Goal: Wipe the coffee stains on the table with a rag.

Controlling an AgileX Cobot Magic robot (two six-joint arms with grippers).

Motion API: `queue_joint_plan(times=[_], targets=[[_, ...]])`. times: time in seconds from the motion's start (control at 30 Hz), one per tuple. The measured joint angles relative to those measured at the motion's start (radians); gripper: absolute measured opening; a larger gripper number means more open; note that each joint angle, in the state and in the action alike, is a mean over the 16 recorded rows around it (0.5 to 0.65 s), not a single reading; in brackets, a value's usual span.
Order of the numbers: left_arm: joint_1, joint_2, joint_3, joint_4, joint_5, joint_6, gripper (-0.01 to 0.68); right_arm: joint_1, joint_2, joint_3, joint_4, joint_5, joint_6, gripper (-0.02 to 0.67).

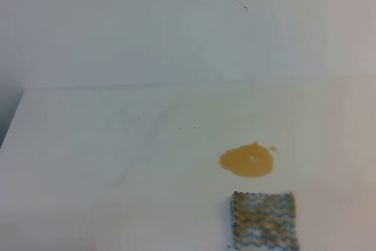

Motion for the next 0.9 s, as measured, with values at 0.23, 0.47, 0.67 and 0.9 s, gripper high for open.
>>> queue_joint_plan(times=[0.23, 0.47, 0.67, 0.9], targets=[[0.0, 0.0, 0.0, 0.0, 0.0, -0.001, -0.001, 0.0, 0.0, -0.011, 0.045, -0.165, 0.018, -0.003], [0.0, 0.0, 0.0, 0.0, 0.0, -0.002, -0.001, 0.0, 0.028, -0.15, 0.098, 0.096, 0.035, -0.003], [0.0, 0.0, 0.0, 0.0, 0.0, -0.002, -0.001, 0.0, 0.141, -0.377, 0.136, 0.527, 0.035, -0.002], [0.0, 0.0, 0.0, 0.0, 0.0, -0.001, -0.001, 0.0, 0.376, -0.621, 0.226, 0.923, -0.056, -0.002]])
